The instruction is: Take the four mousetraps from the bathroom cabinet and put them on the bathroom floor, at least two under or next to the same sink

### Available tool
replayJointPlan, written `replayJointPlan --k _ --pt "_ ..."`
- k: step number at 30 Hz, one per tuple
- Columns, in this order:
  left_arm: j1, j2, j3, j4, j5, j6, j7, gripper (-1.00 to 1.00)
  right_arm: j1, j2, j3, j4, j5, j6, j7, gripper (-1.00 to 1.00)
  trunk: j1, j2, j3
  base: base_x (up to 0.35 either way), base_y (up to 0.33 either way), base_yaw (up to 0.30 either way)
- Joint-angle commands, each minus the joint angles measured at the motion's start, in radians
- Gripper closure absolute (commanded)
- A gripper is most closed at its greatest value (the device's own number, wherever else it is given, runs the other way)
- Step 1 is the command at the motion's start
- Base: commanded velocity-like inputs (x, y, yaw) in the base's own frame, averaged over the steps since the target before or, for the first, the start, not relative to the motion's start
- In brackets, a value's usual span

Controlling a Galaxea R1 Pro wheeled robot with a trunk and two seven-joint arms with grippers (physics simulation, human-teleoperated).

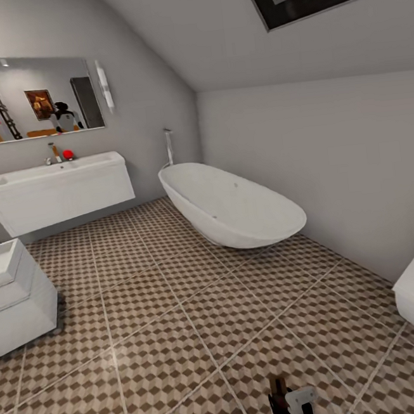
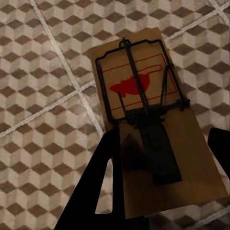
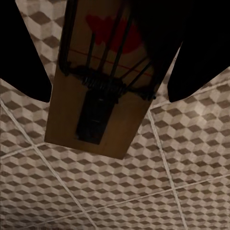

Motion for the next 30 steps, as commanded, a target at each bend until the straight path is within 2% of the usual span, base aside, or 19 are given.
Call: replayJointPlan --k 1,18,30 --pt "-0.001 0.000 -0.009 0.001 0.008 -0.004 0.005 1.00 -0.001 0.000 0.003 0.001 0.000 -0.003 -0.001 1.00 0.000 0.000 -0.001 0.000 0.000 0.286" --pt "-0.001 0.000 -0.009 0.001 0.008 -0.004 0.005 1.00 -0.001 -0.001 0.003 0.001 0.000 -0.003 -0.001 1.00 0.000 0.000 -0.001 0.000 0.000 0.283" --pt "-0.001 0.000 -0.009 0.001 0.008 -0.004 0.005 1.00 -0.001 -0.002 0.003 0.001 0.000 -0.003 -0.001 1.00 0.000 0.000 -0.001 0.000 0.000 0.164"
